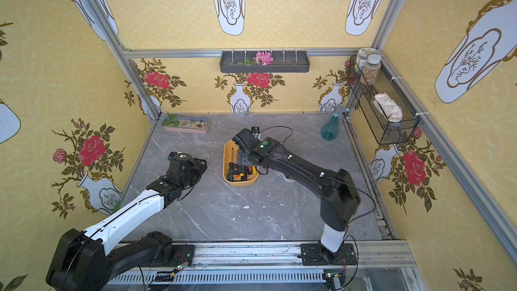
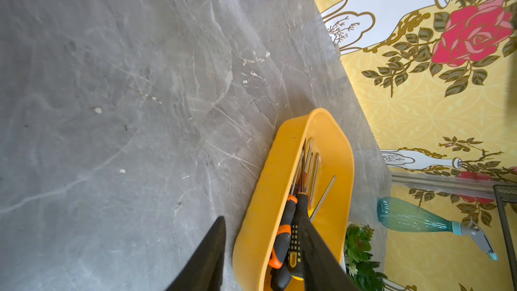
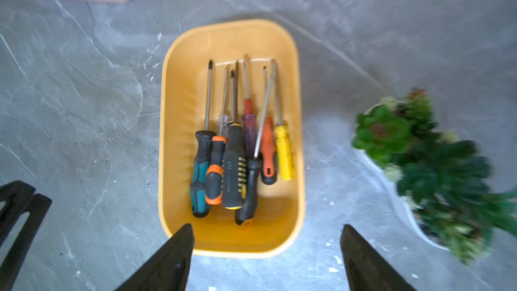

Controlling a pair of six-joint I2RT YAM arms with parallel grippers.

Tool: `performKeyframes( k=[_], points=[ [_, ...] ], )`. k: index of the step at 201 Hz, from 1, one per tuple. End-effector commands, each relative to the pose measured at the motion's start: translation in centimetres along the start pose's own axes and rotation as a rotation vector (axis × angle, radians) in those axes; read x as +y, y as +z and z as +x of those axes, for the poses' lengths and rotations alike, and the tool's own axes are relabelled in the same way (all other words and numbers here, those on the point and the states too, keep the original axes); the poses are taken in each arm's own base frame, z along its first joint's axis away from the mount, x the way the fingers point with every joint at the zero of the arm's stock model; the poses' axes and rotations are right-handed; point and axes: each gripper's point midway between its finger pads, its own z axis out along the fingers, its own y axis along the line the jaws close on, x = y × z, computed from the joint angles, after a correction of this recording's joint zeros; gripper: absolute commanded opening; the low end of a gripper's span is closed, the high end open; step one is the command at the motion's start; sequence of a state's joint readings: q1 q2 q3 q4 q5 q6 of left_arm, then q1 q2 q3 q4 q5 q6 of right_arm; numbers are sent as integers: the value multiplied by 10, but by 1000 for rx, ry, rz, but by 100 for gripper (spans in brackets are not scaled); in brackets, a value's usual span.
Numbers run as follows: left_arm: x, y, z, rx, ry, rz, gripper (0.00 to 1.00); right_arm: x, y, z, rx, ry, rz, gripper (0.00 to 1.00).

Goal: Put the screwdriver on the desktop into the storage box
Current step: Place the screwdriver in the storage box, then reset both arms

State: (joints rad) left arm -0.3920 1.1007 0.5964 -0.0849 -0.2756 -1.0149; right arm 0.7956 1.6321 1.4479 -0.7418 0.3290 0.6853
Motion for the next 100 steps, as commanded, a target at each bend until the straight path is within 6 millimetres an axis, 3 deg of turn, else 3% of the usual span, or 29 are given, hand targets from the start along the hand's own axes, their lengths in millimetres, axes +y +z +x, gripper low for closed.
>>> performKeyframes(
  k=[1, 21, 36, 42, 52, 74, 100],
  points=[
    [9, -3, -19, -87, 53, -48, 48, -78, -30, -28, -257, -8, 203, 84],
    [15, -4, -39, -175, 105, -78, 58, -165, -38, -22, -368, 98, 355, 85],
    [18, -4, -53, -254, 181, -101, 86, -212, -27, -9, -418, 70, 422, 88],
    [18, -5, -59, -288, 212, -107, 95, -222, -17, -4, -433, 8, 426, 90],
    [18, -6, -68, -346, 284, -113, 100, -238, -3, 5, -425, -57, 428, 92],
    [14, -12, -83, -466, 419, -88, 100, -278, 22, 17, -385, 47, 401, 92],
    [16, -18, -96, -568, 508, -60, 100, -290, 34, 4, -547, 35, 399, 93]
  ],
)
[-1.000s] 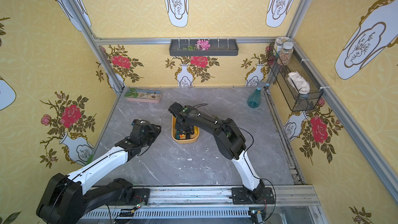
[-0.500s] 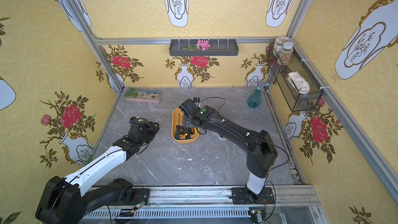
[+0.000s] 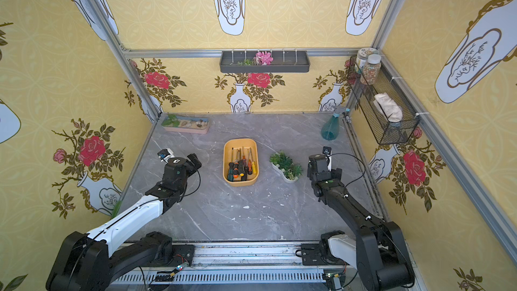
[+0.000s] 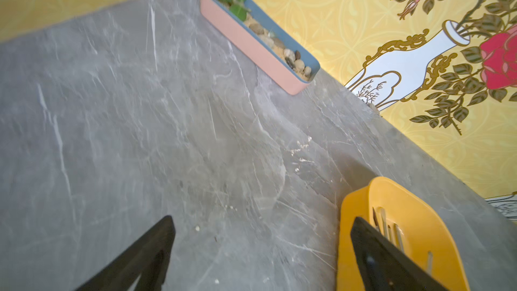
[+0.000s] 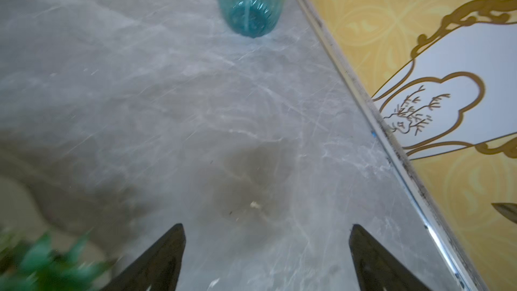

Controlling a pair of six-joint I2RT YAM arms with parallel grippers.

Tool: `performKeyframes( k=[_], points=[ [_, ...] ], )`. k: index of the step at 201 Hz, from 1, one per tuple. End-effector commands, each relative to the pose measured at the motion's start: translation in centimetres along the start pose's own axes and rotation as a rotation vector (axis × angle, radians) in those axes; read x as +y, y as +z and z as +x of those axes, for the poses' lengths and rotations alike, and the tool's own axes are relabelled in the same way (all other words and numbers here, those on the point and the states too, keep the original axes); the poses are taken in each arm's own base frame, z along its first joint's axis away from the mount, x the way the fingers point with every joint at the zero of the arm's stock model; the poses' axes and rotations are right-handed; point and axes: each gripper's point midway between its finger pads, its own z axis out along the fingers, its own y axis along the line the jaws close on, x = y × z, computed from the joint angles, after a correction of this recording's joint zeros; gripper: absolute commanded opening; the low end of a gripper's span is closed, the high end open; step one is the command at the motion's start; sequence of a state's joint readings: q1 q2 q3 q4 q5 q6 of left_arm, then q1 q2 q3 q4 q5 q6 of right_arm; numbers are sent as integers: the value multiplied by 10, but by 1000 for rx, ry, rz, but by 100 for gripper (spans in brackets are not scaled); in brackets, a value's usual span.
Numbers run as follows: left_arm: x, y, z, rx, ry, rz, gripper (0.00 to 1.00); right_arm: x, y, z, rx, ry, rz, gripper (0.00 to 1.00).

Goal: Put the screwdriver on the desktop into the storage box
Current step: Reset both arms

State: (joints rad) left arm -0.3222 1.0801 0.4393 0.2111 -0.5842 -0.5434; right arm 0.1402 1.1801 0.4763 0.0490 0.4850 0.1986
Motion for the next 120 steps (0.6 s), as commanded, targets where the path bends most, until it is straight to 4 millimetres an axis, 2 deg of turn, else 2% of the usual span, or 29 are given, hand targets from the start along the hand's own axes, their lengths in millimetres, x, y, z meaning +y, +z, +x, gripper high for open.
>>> performKeyframes(
  k=[1, 11, 24, 32, 38, 54, 57, 66, 73, 81, 90, 120],
  points=[
    [-4, -3, -39, -206, 112, 35, 100, 18, 7, -51, -271, 16, -107, 93],
    [3, -1, -40, -226, 116, 28, 100, 23, 22, -41, -185, -2, -127, 90],
    [13, 4, -43, -207, 83, 3, 100, 32, 29, -27, -194, -26, -166, 90],
    [15, 5, -46, -225, 79, -3, 100, 32, 30, -16, -229, -21, -177, 91],
    [16, 5, -48, -238, 84, -2, 100, 31, 26, -19, -285, -6, -183, 93],
    [18, 4, -53, -271, 105, -6, 100, 26, 16, -9, -327, 27, -207, 99],
    [19, 4, -55, -278, 109, -9, 100, 24, 17, 0, -319, 23, -204, 100],
    [22, 4, -55, -291, 133, -14, 100, 21, 14, -11, -399, 34, -191, 97],
    [26, 4, -54, -301, 152, -22, 100, 23, 16, -12, -368, 43, -195, 97],
    [31, 5, -55, -311, 153, -35, 100, 23, 23, -4, -294, 43, -197, 97],
    [39, 7, -54, -299, 113, -46, 100, 19, 27, -9, -319, 60, -183, 97],
    [33, 6, -59, -358, 94, 43, 100, 17, 28, -9, -310, 67, -184, 97]
  ],
)
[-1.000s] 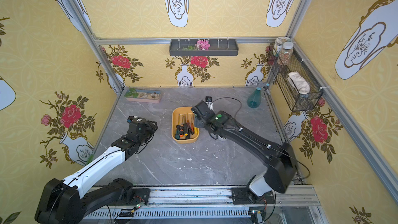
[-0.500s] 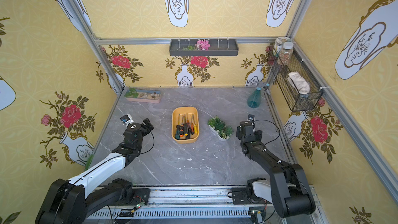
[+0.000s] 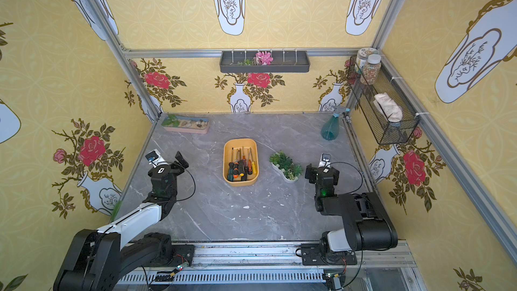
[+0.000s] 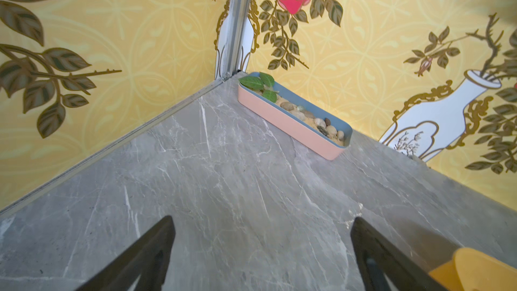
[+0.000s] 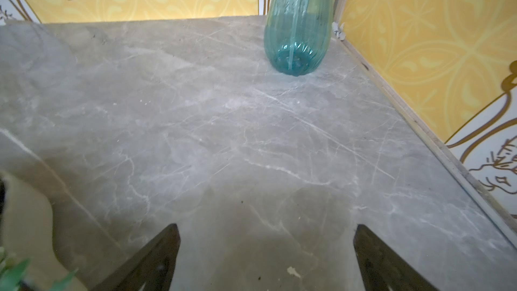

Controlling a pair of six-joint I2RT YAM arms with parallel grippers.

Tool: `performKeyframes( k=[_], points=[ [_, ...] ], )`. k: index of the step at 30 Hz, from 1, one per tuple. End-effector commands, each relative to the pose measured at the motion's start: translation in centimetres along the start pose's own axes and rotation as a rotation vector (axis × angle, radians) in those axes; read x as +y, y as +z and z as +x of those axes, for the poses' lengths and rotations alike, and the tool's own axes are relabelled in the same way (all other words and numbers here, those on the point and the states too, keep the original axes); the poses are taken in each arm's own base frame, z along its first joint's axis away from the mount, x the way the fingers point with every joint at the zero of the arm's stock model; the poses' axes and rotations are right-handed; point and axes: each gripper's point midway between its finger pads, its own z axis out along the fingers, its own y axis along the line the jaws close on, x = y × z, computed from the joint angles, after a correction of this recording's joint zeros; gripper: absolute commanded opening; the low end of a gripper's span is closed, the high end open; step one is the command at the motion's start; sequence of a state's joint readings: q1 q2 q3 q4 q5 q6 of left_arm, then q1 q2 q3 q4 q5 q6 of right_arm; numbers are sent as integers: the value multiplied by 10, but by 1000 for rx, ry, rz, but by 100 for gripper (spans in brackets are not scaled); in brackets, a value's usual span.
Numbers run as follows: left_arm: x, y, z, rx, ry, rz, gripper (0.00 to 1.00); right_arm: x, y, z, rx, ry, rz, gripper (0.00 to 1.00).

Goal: Put the screwdriver on the desktop into the storage box
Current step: Reset both arms

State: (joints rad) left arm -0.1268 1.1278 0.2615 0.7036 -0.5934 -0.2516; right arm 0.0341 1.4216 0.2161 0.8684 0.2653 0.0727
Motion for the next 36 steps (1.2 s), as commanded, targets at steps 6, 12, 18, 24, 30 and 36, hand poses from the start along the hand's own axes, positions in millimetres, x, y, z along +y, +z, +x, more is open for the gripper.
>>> performKeyframes(
  k=[6, 12, 18, 24, 30, 36],
  points=[
    [-17, -12, -22, -29, 83, 109, 100, 4, 1, -13, -52, 25, -21, 97],
    [15, -16, -8, -83, 85, 95, 100, 3, 1, -11, -45, 25, -18, 97],
    [10, -11, 22, -89, 124, 176, 100, 3, 1, -11, -46, 25, -18, 97],
    [16, -6, 25, -51, 108, 130, 100, 2, 1, -11, -46, 26, -17, 97],
    [16, -3, 27, -42, 111, 131, 100, 2, 1, -11, -46, 26, -18, 97],
    [16, -4, 27, -44, 108, 143, 100, 2, 1, -12, -49, 27, -16, 97]
  ],
)
